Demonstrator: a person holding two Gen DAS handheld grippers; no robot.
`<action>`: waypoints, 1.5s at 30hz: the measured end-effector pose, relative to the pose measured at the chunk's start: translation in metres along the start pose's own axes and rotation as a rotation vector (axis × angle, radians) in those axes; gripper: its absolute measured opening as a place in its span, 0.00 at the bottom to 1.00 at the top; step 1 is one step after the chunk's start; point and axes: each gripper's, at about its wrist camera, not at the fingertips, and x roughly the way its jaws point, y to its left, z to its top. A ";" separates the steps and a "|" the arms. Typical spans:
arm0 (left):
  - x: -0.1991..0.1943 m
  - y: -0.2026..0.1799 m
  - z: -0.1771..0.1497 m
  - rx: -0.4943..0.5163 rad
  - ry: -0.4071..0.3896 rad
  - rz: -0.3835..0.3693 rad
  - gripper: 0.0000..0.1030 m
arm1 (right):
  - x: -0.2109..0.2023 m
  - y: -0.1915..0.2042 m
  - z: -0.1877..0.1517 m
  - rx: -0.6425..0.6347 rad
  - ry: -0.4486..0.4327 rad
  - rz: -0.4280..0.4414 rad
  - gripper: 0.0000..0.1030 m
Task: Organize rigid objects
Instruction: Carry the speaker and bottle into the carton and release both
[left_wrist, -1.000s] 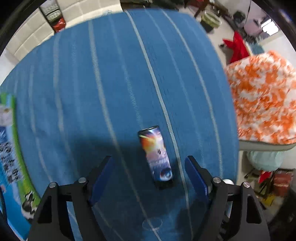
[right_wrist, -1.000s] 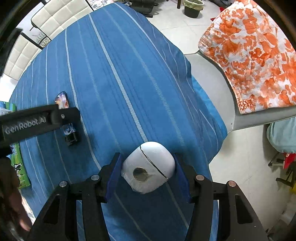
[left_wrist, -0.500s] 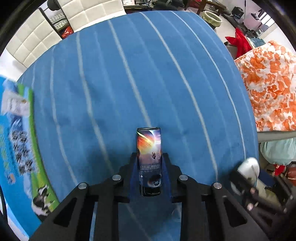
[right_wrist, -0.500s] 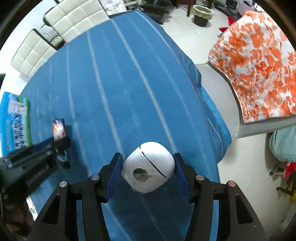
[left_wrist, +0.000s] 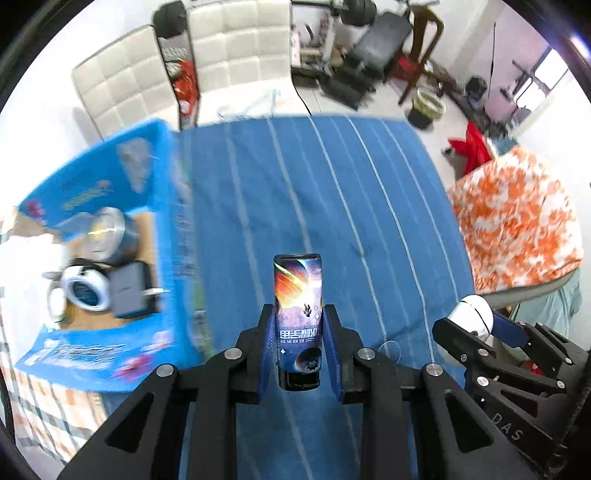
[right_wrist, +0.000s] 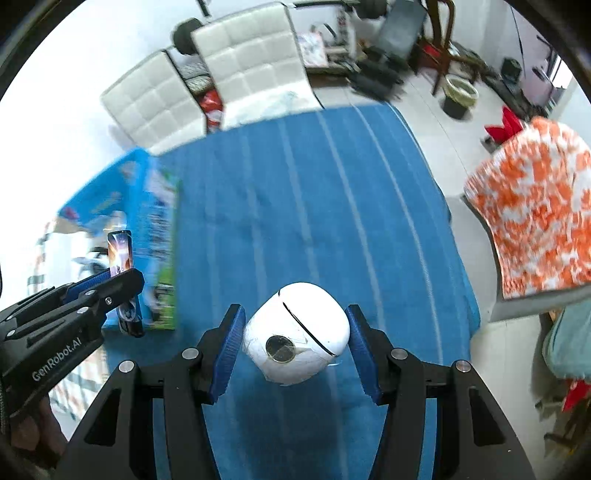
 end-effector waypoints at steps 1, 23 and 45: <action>-0.013 0.010 -0.002 -0.006 -0.017 -0.004 0.21 | -0.007 0.011 0.000 -0.007 -0.015 0.004 0.56; -0.134 0.231 -0.044 -0.168 -0.184 0.093 0.21 | -0.018 0.255 0.001 -0.232 -0.055 0.116 0.56; 0.026 0.323 -0.038 -0.254 0.113 -0.009 0.21 | 0.184 0.306 0.016 -0.114 0.224 0.114 0.53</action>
